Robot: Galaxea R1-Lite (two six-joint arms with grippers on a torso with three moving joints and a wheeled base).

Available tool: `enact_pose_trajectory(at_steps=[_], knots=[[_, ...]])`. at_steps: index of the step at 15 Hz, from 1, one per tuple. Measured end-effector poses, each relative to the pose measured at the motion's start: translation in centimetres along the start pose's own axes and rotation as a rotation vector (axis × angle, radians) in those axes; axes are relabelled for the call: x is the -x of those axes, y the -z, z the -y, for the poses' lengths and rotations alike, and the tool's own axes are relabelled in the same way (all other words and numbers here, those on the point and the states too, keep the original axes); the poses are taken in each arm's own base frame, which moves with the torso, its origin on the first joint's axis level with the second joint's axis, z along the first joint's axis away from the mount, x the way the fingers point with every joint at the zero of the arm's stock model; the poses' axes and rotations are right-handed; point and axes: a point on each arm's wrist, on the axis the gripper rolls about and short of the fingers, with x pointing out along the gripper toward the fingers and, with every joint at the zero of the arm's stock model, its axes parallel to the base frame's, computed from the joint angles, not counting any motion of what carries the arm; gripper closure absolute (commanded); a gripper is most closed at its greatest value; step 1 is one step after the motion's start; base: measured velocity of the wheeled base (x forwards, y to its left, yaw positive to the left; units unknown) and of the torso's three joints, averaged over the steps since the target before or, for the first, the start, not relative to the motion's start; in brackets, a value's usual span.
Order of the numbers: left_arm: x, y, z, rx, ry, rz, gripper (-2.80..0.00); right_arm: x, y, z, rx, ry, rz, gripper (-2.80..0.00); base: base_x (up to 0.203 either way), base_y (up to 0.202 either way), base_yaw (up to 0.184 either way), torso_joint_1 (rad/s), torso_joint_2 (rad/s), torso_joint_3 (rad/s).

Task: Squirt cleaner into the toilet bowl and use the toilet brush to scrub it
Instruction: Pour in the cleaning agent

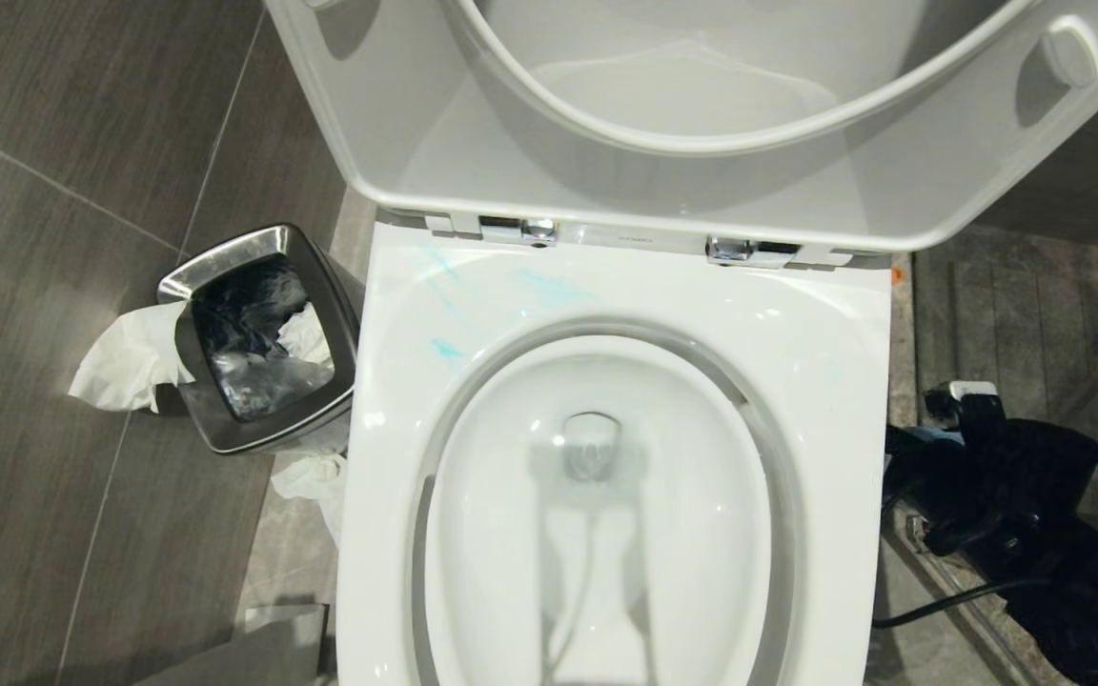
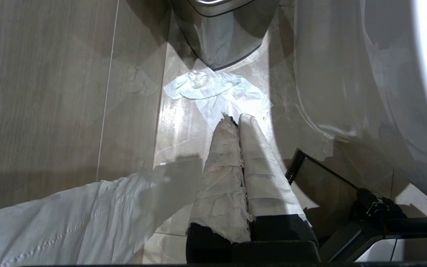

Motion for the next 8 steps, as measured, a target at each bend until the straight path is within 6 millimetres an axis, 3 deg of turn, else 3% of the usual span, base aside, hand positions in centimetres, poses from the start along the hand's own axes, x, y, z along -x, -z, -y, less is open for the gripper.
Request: enact_pose_trajectory(at_steps=[4, 8], knots=[[0.0, 0.0, 0.0, 0.000, 0.000, 0.000, 0.00, -1.5, 0.1, 0.4, 0.020, 0.017, 0.017, -2.80, 0.000, 0.000, 0.000, 0.000, 0.00, 0.000], [0.0, 0.0, 0.0, 0.000, 0.000, 0.000, 0.00, -4.2, -1.1, 0.6, 0.004, 0.028, 0.106, -2.80, 0.000, 0.000, 0.000, 0.000, 0.00, 0.000]])
